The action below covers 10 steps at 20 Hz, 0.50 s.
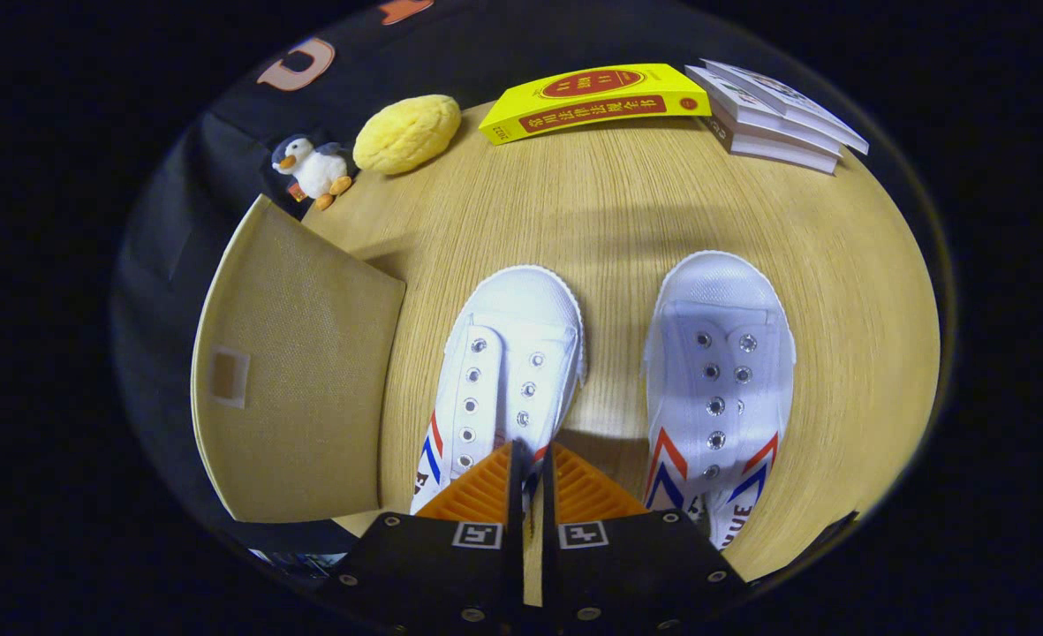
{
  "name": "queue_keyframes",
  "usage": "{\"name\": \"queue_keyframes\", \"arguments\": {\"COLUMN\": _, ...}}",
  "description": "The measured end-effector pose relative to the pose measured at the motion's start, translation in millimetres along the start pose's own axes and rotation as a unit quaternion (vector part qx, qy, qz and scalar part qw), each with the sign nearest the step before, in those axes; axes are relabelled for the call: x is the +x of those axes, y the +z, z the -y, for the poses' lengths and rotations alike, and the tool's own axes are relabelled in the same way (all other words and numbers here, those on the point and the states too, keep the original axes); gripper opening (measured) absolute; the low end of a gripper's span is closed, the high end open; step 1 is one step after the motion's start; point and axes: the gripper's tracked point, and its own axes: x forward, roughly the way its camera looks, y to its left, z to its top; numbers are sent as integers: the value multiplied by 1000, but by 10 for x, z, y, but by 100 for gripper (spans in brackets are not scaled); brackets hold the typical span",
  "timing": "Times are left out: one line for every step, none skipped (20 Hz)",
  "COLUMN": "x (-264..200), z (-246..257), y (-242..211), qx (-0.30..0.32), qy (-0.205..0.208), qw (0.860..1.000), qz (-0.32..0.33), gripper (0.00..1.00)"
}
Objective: Open the storage box then place both shoes into the box .Put the left shoe in first, then the right shoe, with the right side of both shoes facing outward in a uniform manner.
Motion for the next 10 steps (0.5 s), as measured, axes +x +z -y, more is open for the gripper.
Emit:
{"name": "queue_keyframes", "arguments": {"x": 9, "z": -62, "y": -17, "qx": 5, "qy": 16, "qw": 1000, "qz": -6, "gripper": 9}}
{"name": "queue_keyframes", "arguments": {"x": 19, "z": -88, "y": -133, "qx": 5, "qy": 24, "qw": 1000, "qz": -19, "gripper": 12}}
{"name": "queue_keyframes", "arguments": {"x": 58, "z": -70, "y": -181, "qx": -5, "qy": 20, "qw": 1000, "qz": -20, "gripper": 28}}
{"name": "queue_keyframes", "arguments": {"x": 87, "z": -36, "y": -178, "qx": -20, "qy": 6, "qw": 1000, "qz": -11, "gripper": 34}}
{"name": "queue_keyframes", "arguments": {"x": 82, "z": -59, "y": -151, "qx": -21, "qy": 9, "qw": 1000, "qz": -5, "gripper": 40}}
{"name": "queue_keyframes", "arguments": {"x": 101, "z": -83, "y": -159, "qx": -9, "qy": 16, "qw": 1000, "qz": -3, "gripper": 40}}
{"name": "queue_keyframes", "arguments": {"x": 102, "z": -63, "y": -161, "qx": 1, "qy": 19, "qw": 1000, "qz": -5, "gripper": 40}}
{"name": "queue_keyframes", "arguments": {"x": 105, "z": -68, "y": -163, "qx": 9, "qy": 19, "qw": 1000, "qz": -8, "gripper": 40}}
{"name": "queue_keyframes", "arguments": {"x": 116, "z": -99, "y": -153, "qx": 16, "qy": 27, "qw": 999, "qz": -8, "gripper": 40}}
{"name": "queue_keyframes", "arguments": {"x": 129, "z": -116, "y": -163, "qx": 19, "qy": 30, "qw": 999, "qz": -9, "gripper": 40}}
